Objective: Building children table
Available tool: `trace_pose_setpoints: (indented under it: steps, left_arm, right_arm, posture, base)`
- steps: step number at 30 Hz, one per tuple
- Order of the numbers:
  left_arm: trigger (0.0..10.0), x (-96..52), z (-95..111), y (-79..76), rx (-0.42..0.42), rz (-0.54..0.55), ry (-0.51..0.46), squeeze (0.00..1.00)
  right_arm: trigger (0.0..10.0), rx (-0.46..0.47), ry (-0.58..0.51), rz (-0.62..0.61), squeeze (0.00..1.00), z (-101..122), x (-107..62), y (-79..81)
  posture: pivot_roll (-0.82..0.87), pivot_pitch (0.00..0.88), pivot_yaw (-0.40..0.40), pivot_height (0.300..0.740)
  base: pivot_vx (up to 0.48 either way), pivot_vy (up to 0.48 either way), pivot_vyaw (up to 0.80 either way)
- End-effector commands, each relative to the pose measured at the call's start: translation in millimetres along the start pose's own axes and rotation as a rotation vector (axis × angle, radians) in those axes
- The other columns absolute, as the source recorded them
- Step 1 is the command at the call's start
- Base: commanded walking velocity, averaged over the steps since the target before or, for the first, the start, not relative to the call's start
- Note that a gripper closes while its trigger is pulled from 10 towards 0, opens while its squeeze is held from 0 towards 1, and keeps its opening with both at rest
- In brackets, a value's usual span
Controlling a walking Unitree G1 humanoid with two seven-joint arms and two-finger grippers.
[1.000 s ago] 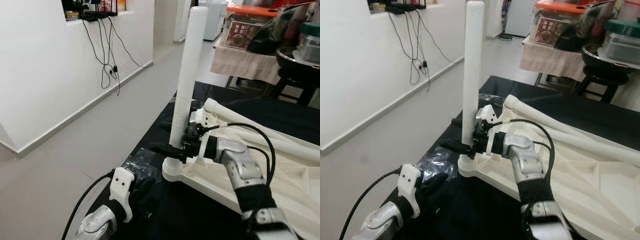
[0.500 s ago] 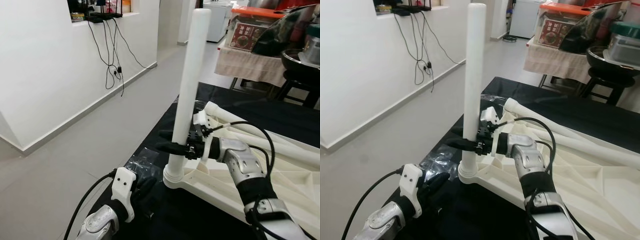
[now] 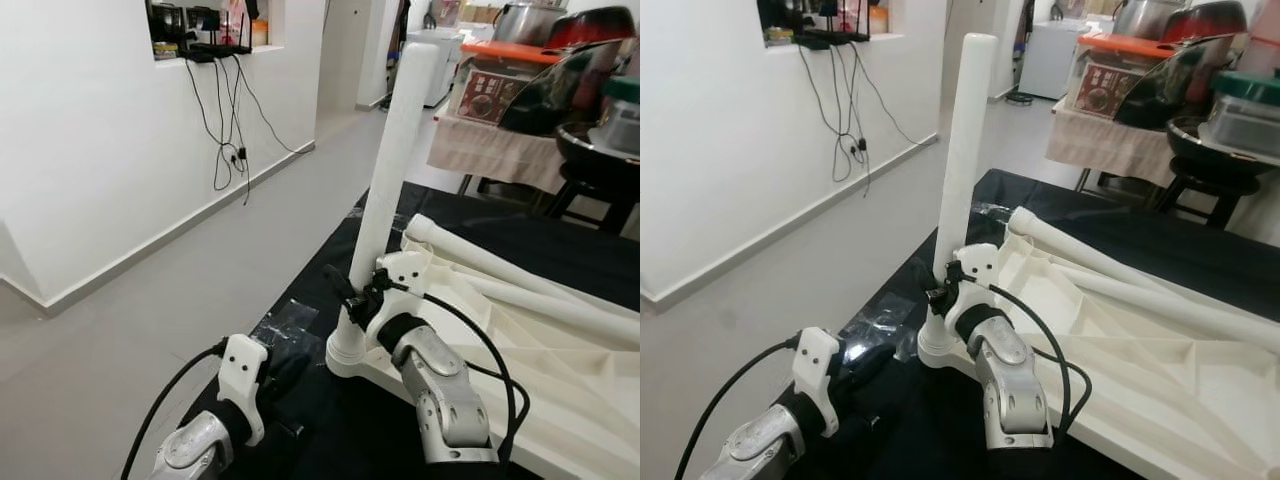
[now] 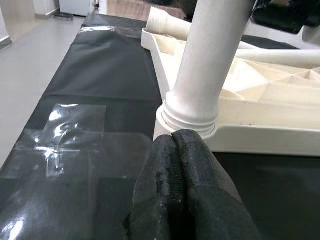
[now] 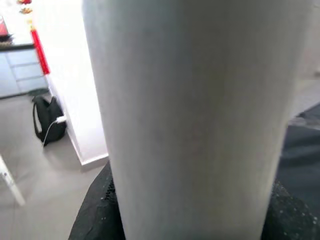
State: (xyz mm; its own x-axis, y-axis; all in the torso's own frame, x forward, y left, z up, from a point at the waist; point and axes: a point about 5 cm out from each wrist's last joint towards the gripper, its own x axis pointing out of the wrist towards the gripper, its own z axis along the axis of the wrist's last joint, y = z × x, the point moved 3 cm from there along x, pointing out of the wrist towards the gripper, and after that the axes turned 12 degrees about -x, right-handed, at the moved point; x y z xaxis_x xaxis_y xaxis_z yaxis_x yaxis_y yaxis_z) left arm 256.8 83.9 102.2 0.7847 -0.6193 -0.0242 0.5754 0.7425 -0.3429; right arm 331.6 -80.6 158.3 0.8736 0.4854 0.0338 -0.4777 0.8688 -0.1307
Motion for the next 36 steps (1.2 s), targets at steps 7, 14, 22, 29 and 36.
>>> trace_pose_setpoints:
  steps: [7, 14, 22, 29, 36]
  left_arm:
    - [10.0, 1.6, -1, 0.9, -0.001, 0.005, 0.009, 0.00]
    - [10.0, 3.7, -3, 0.6, -0.008, 0.002, 0.012, 0.00]
    - [10.0, 4.0, -4, 1.0, -0.010, 0.002, 0.014, 0.00]
    - [10.0, 4.4, -7, 0.5, -0.004, 0.006, 0.017, 0.00]
    - [10.0, 5.3, -7, -0.3, -0.004, 0.007, 0.017, 0.00]
  right_arm:
    - [10.0, 0.061, 0.173, -0.044, 1.00, -31, -2.4, 5.1]
    - [10.0, 0.068, -0.056, 0.459, 1.00, 10, 1.1, 7.5]
    - [10.0, 0.000, -0.057, 0.736, 0.00, 13, -7.0, -5.4]
    - [9.3, 0.029, -0.002, 0.882, 0.00, 13, 6.6, -16.9]
    - [0.0, 0.070, 0.005, 0.941, 0.00, 11, 6.9, -19.7]
  posture:
    - [0.01, 0.000, -0.067, 0.740]
    - [0.02, 0.000, -0.069, 0.740]
    - [0.03, 0.000, -0.073, 0.740]
    - [0.05, 0.000, -0.080, 0.740]
    - [0.05, 0.000, -0.080, 0.740]
  base:
    - [0.000, 0.000, 0.00]
    - [0.000, 0.000, 0.00]
    - [0.000, 0.000, 0.00]
    - [0.000, 0.000, 0.00]
    - [0.000, 0.000, 0.00]
